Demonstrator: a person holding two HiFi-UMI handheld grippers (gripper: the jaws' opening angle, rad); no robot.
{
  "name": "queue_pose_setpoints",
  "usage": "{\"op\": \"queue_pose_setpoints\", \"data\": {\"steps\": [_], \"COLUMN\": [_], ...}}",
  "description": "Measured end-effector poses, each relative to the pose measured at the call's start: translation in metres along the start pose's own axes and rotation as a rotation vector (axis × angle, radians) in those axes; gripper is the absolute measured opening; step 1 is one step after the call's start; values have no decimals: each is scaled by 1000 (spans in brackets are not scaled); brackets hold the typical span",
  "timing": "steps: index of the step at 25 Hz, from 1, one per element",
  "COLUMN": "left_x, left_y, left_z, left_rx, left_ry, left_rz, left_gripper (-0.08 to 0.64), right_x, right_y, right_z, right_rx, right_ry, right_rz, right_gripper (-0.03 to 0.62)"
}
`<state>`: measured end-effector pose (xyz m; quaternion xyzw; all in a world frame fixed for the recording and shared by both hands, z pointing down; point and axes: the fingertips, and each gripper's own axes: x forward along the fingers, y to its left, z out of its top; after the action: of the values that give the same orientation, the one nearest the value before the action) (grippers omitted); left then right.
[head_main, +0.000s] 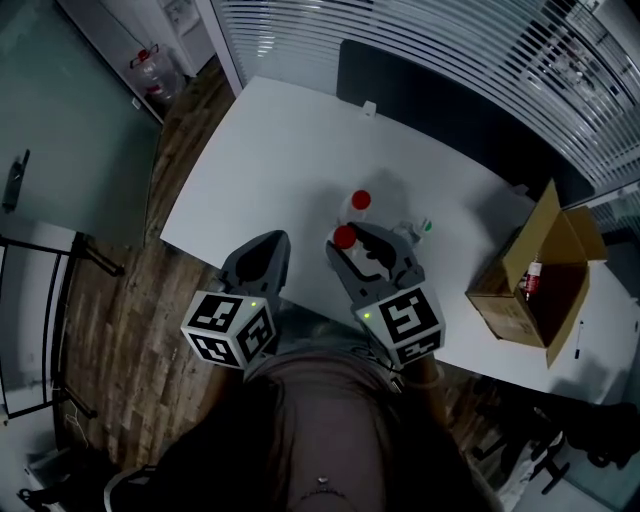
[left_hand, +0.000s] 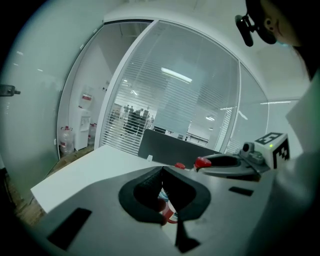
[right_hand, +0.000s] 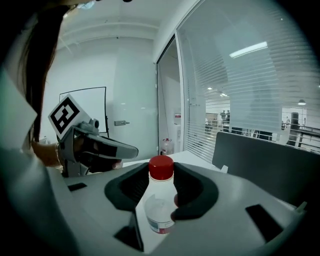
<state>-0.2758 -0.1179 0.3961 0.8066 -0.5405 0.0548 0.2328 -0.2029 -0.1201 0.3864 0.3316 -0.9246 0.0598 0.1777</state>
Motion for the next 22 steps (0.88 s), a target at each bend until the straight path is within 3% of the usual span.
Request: {"op": "queue_pose_setpoints", "data": {"steps": [22], "left_x": [34], "left_y": [-4], "left_z": [7], "left_rx": [30], "left_ry": [35], "left_rz": [-74], "left_gripper": [9], "right_x": [30], "right_y": [14], "right_z": [-62], "right_rx": [51], "right_ry": [124], "right_rz": [11], "right_gripper": [167]}}
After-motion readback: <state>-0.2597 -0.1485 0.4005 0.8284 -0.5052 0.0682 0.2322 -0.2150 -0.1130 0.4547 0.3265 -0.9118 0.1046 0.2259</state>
